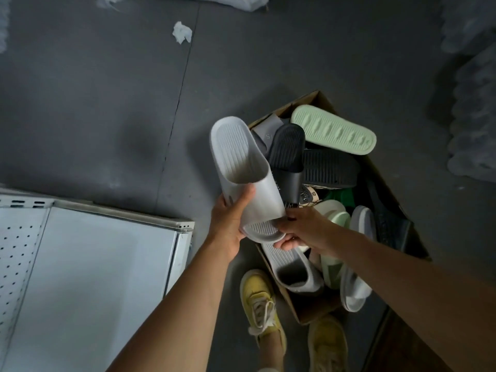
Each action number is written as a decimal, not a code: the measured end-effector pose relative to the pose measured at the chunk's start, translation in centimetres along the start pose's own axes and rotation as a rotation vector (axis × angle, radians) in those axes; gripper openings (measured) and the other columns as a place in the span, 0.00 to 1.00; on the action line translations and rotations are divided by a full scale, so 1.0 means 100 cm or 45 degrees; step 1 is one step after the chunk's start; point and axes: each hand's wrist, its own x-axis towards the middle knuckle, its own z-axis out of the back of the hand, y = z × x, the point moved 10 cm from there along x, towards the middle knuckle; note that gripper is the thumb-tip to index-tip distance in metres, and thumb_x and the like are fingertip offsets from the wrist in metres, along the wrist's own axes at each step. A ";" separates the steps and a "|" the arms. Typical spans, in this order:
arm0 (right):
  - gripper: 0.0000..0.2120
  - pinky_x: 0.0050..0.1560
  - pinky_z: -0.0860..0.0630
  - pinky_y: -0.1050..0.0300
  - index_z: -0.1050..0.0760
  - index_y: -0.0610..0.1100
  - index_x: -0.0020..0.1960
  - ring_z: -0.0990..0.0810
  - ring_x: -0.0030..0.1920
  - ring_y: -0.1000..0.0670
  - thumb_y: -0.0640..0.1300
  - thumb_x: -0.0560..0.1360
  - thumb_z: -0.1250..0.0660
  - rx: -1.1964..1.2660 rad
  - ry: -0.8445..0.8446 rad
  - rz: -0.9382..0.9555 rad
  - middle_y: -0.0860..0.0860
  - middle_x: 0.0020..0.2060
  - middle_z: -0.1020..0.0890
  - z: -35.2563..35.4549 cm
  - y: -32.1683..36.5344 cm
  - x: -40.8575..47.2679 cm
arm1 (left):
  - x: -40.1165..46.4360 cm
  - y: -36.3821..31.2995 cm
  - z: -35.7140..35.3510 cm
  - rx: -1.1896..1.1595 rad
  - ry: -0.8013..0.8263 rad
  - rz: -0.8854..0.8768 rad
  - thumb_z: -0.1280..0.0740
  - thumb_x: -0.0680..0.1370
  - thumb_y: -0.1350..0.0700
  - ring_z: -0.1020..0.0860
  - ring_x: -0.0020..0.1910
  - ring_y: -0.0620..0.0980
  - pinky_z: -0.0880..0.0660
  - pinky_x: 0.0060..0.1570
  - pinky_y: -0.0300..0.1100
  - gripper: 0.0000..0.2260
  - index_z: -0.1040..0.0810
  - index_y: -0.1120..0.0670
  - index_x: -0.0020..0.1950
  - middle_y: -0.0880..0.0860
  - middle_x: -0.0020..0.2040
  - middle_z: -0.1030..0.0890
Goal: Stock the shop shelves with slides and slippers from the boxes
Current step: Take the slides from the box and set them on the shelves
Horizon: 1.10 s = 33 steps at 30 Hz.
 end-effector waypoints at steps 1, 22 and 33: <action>0.10 0.36 0.21 0.61 0.24 0.37 0.57 0.16 0.36 0.50 0.39 0.78 0.34 -0.090 0.008 0.023 0.45 0.36 0.16 -0.001 0.000 -0.005 | -0.003 0.007 0.006 0.007 -0.058 -0.014 0.18 0.50 0.37 0.19 0.57 0.57 0.21 0.50 0.62 0.45 0.24 0.50 0.64 0.54 0.57 0.17; 0.10 0.50 0.22 0.44 0.21 0.40 0.50 0.19 0.45 0.40 0.42 0.79 0.40 -0.752 -0.589 -0.050 0.42 0.44 0.18 0.061 -0.176 -0.039 | -0.073 0.167 0.090 -0.079 -0.289 0.107 0.18 0.40 0.37 0.18 0.53 0.57 0.20 0.48 0.52 0.53 0.23 0.55 0.62 0.57 0.54 0.16; 0.08 0.49 0.30 0.48 0.33 0.40 0.53 0.25 0.49 0.38 0.45 0.78 0.40 -0.048 -1.390 -0.217 0.40 0.53 0.25 0.145 -0.236 -0.129 | -0.073 0.175 0.025 0.178 -0.034 0.199 0.17 0.48 0.39 0.20 0.55 0.56 0.20 0.41 0.50 0.46 0.25 0.50 0.64 0.54 0.55 0.17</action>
